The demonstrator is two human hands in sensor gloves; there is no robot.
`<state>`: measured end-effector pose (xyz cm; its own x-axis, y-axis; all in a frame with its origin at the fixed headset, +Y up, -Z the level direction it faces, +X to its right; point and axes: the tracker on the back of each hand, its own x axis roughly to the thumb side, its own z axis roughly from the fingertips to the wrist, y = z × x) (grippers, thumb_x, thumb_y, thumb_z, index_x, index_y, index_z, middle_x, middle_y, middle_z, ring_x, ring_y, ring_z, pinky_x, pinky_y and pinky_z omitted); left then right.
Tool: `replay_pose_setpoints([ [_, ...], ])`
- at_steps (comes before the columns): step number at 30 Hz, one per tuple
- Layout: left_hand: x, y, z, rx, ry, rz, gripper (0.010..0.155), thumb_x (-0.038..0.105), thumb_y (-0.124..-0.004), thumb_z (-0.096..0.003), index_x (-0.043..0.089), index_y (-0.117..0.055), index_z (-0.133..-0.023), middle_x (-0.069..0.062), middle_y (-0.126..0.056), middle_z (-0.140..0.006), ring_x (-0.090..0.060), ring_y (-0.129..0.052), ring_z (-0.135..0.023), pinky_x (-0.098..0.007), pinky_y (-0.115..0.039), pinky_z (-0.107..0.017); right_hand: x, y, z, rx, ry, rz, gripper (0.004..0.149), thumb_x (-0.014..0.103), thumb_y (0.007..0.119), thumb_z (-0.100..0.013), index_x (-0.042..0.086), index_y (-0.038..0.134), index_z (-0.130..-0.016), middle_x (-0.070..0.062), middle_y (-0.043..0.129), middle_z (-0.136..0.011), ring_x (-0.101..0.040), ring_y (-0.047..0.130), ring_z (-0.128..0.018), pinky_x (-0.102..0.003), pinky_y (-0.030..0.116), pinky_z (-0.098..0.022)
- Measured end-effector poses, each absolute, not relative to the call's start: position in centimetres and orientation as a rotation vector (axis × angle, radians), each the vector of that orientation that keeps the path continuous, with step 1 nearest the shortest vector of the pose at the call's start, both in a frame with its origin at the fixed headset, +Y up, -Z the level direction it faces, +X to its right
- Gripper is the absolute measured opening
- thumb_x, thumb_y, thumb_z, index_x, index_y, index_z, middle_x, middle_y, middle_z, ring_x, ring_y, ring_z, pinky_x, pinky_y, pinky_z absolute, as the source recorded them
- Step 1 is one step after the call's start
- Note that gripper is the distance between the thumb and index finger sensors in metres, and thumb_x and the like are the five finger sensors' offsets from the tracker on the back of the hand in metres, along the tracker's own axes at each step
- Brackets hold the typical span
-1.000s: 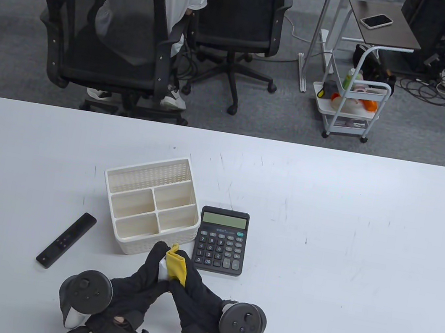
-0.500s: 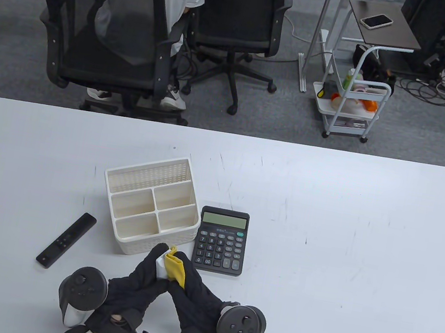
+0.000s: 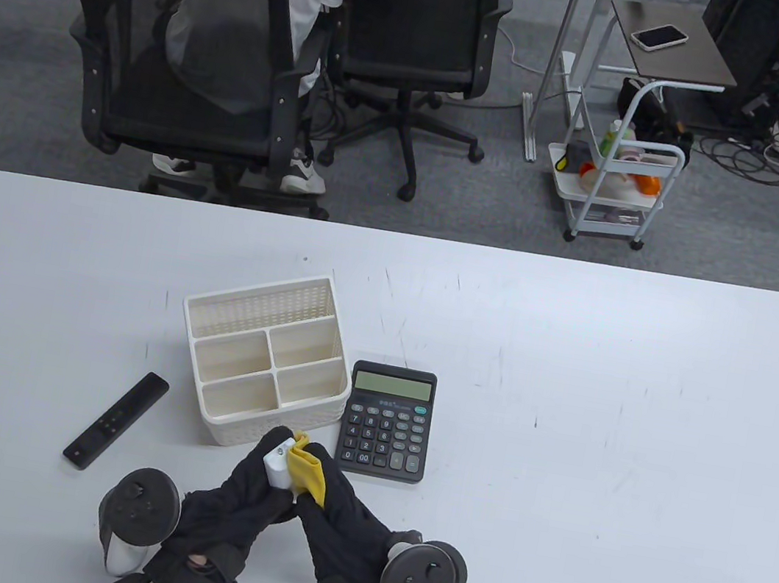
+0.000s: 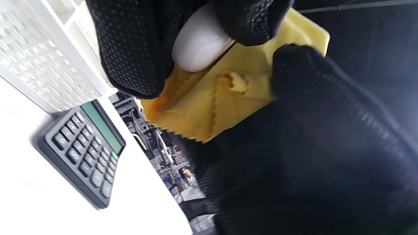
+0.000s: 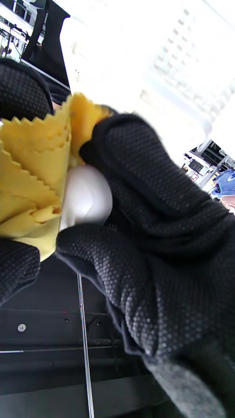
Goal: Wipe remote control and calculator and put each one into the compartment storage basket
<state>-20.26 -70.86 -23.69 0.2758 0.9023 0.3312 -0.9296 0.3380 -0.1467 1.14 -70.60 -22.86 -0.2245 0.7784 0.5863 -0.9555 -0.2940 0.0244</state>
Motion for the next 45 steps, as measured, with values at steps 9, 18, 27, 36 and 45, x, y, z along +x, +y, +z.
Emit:
replay_pose_setpoints([
  [9, -20.4, -70.6, -23.5, 0.093, -0.34, 1.08, 0.064, 0.031, -0.075, -0.0526, 0.03, -0.043, -0.109, -0.02, -0.072, -0.101, -0.041, -0.099, -0.077, -0.036, -0.099, -0.048, 0.5, -70.0, -22.2, 0.644, -0.454, 1.814, 0.054, 0.025, 0.069, -0.059, -0.001, 0.062, -0.106, -0.029, 0.069, -0.104, -0.05, 0.077, -0.088, -0.067, 0.065, -0.058],
  [18, -20.5, -70.7, -23.6, 0.069, -0.337, 1.195, 0.065, 0.033, -0.073, -0.0532, 0.034, -0.039, -0.109, -0.015, -0.072, -0.103, -0.041, -0.102, -0.074, -0.036, -0.1, -0.046, 0.6, -70.3, -22.4, 0.623, -0.436, 1.89, 0.054, 0.024, 0.07, -0.059, -0.002, 0.063, -0.106, -0.028, 0.072, -0.103, -0.048, 0.08, -0.086, -0.067, 0.065, -0.058],
  [27, -20.0, -71.1, -23.9, -0.006, -0.406, 1.134, 0.065, 0.029, -0.074, -0.0529, 0.027, -0.041, -0.109, -0.024, -0.076, -0.098, -0.039, -0.104, -0.073, -0.037, -0.1, -0.045, 0.2, -69.9, -21.9, 0.663, -0.427, 1.895, 0.054, 0.025, 0.068, -0.06, 0.0, 0.06, -0.108, -0.031, 0.056, -0.11, -0.055, 0.058, -0.096, -0.074, 0.054, -0.059],
  [36, -20.3, -70.9, -23.7, 0.032, -0.383, 1.19, 0.066, 0.028, -0.073, -0.0535, 0.023, -0.038, -0.109, -0.026, -0.075, -0.097, -0.039, -0.103, -0.075, -0.037, -0.099, -0.046, 0.7, -70.3, -22.3, 0.618, -0.463, 1.9, 0.054, 0.024, 0.069, -0.059, -0.002, 0.063, -0.106, -0.029, 0.072, -0.102, -0.047, 0.081, -0.085, -0.069, 0.063, -0.058],
  [45, -20.5, -70.7, -23.8, 0.022, -0.429, 1.1, 0.065, 0.028, -0.074, -0.0529, 0.022, -0.041, -0.109, -0.026, -0.077, -0.096, -0.038, -0.103, -0.074, -0.037, -0.099, -0.046, 0.2, -70.0, -21.7, 0.662, -0.479, 1.872, 0.054, 0.024, 0.069, -0.059, 0.001, 0.061, -0.107, -0.028, 0.063, -0.108, -0.05, 0.071, -0.092, -0.07, 0.06, -0.059],
])
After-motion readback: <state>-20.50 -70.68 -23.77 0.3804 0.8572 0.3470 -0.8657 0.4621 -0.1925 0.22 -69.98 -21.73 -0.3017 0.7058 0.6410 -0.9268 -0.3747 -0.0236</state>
